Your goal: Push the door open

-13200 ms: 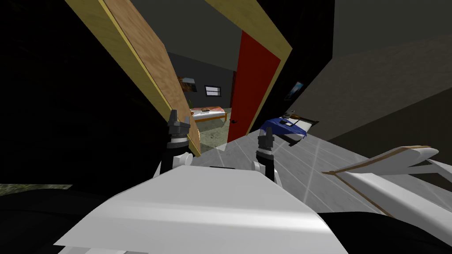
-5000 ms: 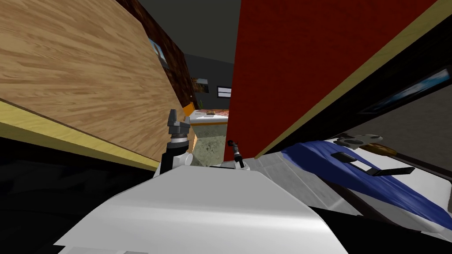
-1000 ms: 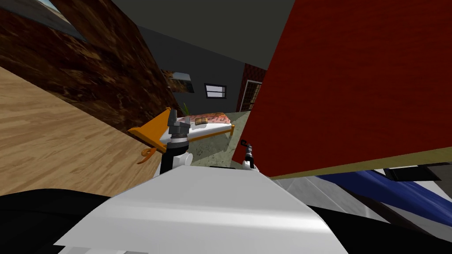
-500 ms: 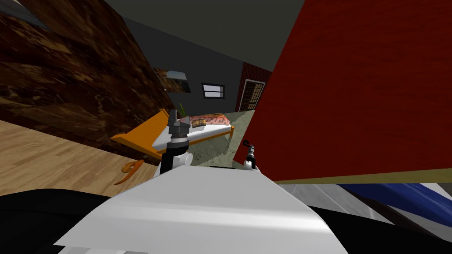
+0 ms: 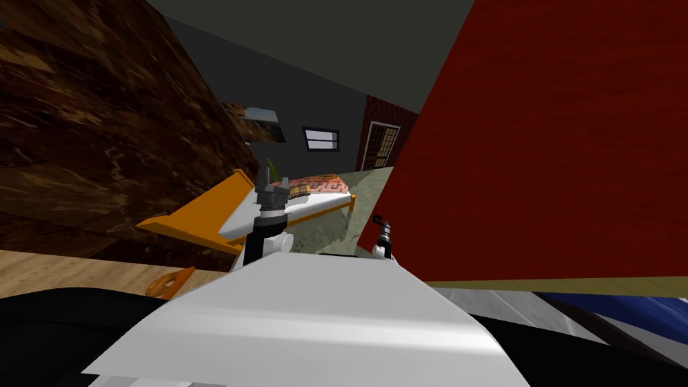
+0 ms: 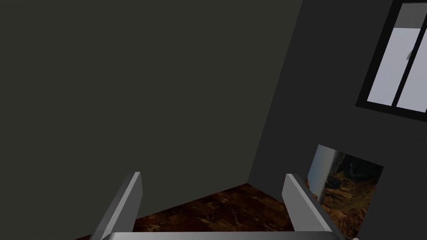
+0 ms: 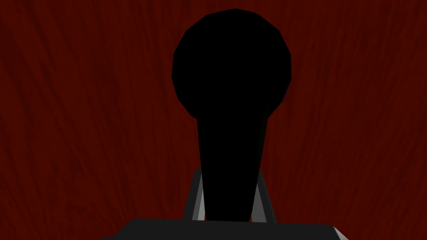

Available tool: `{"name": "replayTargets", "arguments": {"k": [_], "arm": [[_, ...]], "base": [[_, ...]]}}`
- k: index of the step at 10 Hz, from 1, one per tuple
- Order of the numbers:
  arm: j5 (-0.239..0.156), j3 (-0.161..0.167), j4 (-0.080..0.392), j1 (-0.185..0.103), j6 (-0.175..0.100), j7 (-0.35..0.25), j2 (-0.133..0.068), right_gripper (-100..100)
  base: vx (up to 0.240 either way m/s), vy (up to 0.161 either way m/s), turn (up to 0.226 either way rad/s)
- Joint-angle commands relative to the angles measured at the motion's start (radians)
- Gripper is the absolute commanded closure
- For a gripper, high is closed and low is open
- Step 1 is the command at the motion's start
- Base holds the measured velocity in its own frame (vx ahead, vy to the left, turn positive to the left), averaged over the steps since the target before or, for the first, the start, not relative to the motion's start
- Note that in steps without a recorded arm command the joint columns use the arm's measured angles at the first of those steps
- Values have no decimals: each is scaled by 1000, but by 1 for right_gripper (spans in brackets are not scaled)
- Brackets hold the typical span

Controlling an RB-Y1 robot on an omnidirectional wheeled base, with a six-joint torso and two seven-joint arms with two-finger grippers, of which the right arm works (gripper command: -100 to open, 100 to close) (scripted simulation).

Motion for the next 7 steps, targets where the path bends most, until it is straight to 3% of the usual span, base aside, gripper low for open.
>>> {"name": "replayTargets", "arguments": {"k": [1, 5, 7], "arm": [[-7, -12, -5, -5, -3, 6, 2, 100], [-26, -43, -3, -4, -4, 17, 11, 100], [-39, -66, -8, 10, -3, 23, -5, 100]], "base": [[172, 43, -57], [179, 49, -60], [92, -11, -48]]}}
